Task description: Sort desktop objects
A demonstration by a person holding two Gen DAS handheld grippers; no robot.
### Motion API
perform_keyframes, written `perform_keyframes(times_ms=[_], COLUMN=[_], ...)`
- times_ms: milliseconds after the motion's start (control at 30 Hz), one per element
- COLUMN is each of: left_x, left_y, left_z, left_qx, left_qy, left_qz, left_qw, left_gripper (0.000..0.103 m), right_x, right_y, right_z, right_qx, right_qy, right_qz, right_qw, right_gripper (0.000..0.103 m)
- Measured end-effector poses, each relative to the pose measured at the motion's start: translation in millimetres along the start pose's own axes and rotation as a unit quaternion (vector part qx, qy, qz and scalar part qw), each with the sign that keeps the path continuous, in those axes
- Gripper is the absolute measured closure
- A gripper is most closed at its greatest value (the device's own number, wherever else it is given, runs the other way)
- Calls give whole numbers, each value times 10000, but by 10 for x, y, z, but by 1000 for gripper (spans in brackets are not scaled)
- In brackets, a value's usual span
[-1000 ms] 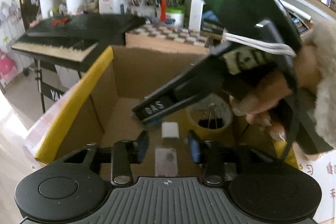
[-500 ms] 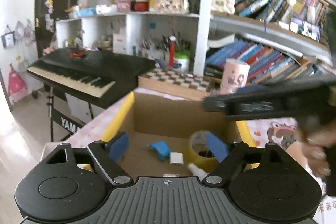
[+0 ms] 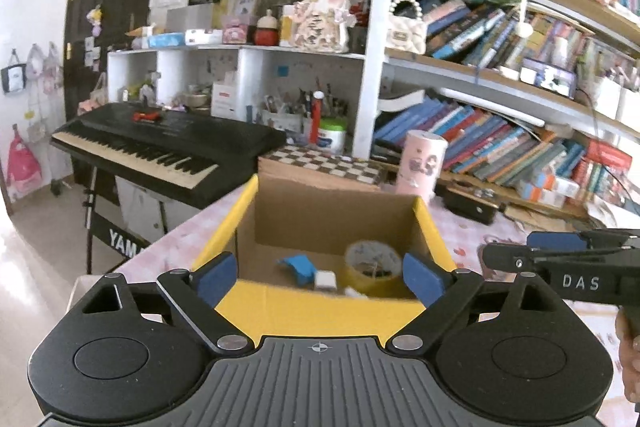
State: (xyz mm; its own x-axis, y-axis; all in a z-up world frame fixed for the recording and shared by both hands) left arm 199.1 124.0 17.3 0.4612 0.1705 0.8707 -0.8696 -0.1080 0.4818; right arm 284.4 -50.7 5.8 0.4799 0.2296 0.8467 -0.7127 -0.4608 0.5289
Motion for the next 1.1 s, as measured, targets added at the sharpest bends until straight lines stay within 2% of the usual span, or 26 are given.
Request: perform_keyframes(times_ms=[400,600,833,1100], left_x=[-355,-546,-715,-847], left_y=[446,638,753,737], left_z=[-38,61,133,349], left_qx=[-148,-536,-707,-1136], left_qy=[-170,-331,-491,-774], left_qz=[-72,-245,-369,-577], left_qw=[9997,9977,9956,9888], left_gripper=[11,7,7,6], right_x=[-699,-961,-1178,-1376], right_y=[543,774,921,1096], right_z=[-263,-419,-522,-448], right_qx=[-736,-1017,-1144,-1511], right_qy=[-243,-287,-299,-454], right_qz=[-284,-372,-485,-622], right_qw=[9966,9937,9918,9855], right_gripper=[44,44,42,40])
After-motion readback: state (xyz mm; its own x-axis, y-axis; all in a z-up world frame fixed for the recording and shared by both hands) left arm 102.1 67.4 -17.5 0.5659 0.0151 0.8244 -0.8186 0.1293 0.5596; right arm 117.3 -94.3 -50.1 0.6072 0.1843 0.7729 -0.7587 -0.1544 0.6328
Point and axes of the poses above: each gripper's, at about its wrist camera, not at the fingertips, and y roughly against the way its jaws point, z to its right, x to its top, the point moved 6 cm from there along -y, roughly the way its jaws point, and after that the axes turned 4 degrees about -z, right-handed, at the moved point
